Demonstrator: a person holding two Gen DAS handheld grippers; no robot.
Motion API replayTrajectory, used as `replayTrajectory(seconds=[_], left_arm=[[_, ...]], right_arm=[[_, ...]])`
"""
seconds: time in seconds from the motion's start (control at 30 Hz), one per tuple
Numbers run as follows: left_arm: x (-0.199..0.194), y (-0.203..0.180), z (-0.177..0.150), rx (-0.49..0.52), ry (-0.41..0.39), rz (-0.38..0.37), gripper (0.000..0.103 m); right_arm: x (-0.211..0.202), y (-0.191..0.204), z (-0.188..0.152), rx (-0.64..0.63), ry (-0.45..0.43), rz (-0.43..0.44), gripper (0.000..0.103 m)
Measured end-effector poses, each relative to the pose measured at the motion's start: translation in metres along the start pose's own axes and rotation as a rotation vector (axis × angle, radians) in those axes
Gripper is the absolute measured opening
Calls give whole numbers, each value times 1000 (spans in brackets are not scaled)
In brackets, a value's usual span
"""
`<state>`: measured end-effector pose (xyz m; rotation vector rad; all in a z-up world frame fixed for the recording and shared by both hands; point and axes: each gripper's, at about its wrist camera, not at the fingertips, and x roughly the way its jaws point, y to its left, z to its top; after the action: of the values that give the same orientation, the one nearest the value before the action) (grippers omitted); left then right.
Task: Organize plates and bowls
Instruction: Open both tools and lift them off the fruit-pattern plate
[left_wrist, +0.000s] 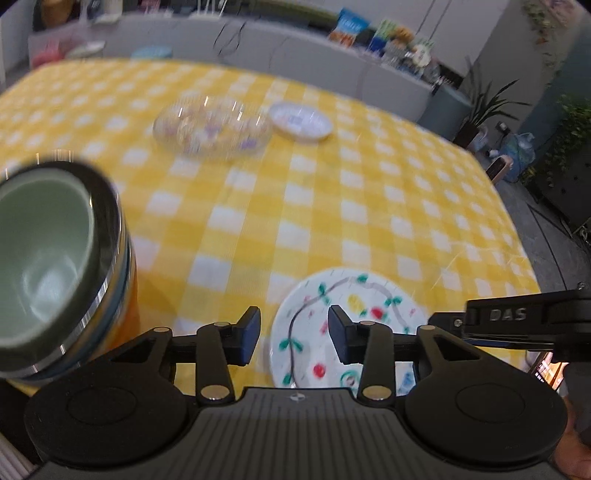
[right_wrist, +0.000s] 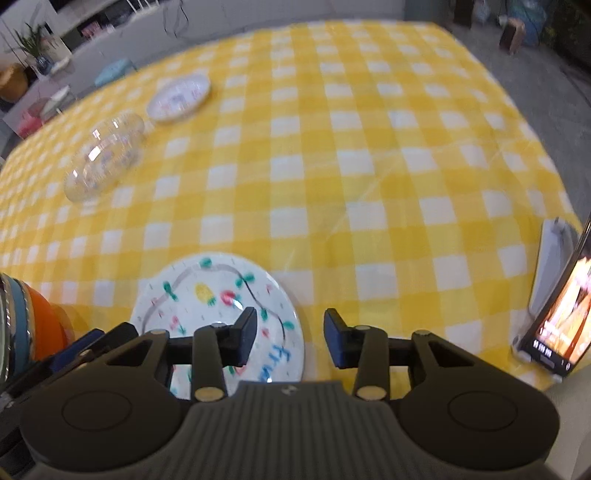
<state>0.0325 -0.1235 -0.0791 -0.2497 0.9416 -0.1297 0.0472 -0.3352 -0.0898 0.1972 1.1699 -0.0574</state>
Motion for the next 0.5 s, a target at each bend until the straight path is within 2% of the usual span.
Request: replayTrajectory(seconds=[0.2, 0.27, 0.3, 0.33, 0.5], left_arm=[[-18, -9, 28, 45, -31, -66, 47], [-24, -10, 40, 56, -39, -91, 47], [-26, -10, 47, 55, -38, -106, 47], [-30, -8, 54, 49, -38, -123, 47], [-38, 8, 86, 45, -52, -136, 47]], right_arm=[[-11, 10, 5, -41, -96, -43, 41], [-15, 14, 8, -53, -130, -51, 45], [-17, 15, 10, -52, -151, -44, 51], [-19, 15, 12, -46, -173, -29, 52], [-20, 23, 26, -2, -263, 48, 52]])
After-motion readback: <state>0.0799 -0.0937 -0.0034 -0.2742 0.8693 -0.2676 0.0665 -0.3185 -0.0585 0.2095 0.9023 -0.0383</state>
